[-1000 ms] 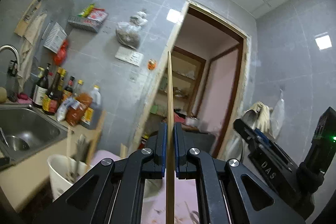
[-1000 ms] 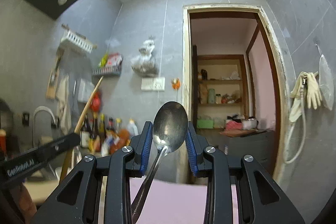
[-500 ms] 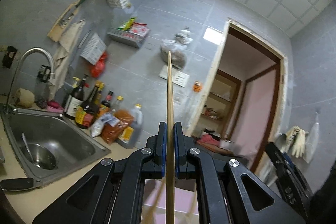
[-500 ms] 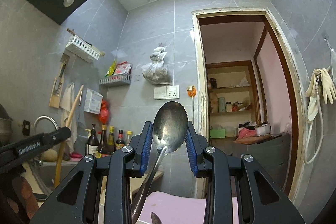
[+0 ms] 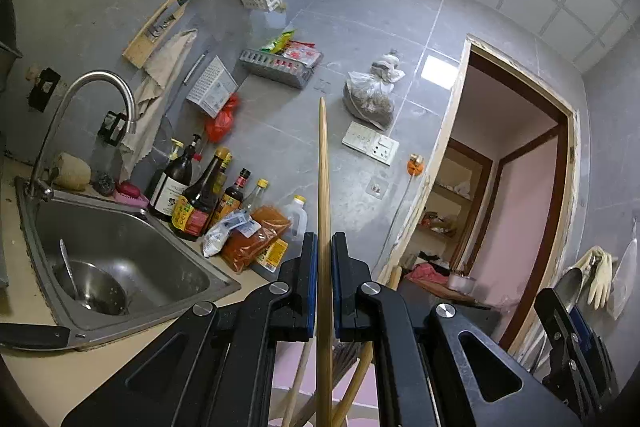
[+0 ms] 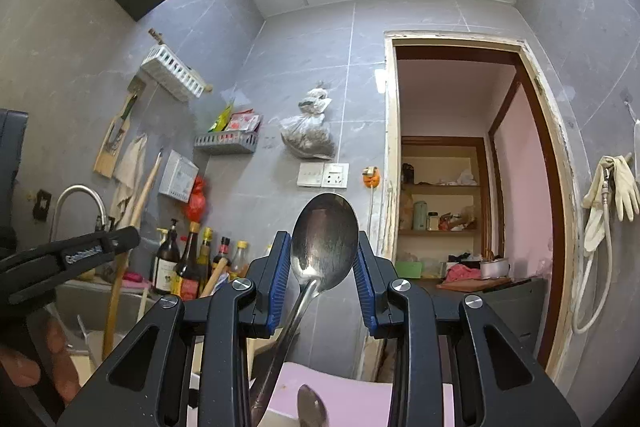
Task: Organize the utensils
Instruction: 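Lift the chopstick and spoon and carry them over the white caddy, then open the right tool to drop the spoon while the left tool releases the chopstick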
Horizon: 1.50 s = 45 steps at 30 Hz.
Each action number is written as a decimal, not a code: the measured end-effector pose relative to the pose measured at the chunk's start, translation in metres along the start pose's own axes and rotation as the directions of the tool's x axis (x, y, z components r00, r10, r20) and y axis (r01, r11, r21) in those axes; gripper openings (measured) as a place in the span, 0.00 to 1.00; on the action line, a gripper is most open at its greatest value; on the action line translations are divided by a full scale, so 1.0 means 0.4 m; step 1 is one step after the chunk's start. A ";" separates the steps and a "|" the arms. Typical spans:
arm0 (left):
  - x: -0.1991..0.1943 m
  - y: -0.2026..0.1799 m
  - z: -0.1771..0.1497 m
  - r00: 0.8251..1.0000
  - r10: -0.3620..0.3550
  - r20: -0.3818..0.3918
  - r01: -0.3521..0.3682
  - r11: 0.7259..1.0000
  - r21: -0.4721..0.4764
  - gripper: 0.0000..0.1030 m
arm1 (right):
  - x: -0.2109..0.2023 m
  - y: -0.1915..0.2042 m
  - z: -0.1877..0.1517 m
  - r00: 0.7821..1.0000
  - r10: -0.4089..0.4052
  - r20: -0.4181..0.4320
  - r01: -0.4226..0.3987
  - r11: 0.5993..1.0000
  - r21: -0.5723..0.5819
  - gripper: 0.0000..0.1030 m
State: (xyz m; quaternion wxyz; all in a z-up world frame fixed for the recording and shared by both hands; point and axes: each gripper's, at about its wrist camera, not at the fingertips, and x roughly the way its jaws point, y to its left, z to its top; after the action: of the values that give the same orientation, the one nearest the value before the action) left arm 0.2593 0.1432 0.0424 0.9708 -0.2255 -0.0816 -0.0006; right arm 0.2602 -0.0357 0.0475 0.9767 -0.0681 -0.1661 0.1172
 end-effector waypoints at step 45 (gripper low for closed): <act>-0.004 -0.036 -0.098 0.977 -0.089 -0.195 0.113 0.987 0.116 0.15 | -0.020 0.011 -0.069 0.993 0.056 -0.100 -0.054 0.998 0.019 0.35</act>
State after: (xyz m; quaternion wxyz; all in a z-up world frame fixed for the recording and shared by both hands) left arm 0.2634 0.1130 0.0137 0.9852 -0.1581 -0.0002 -0.0662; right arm 0.2614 -0.0362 0.0186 0.9808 -0.0705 -0.1139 0.1420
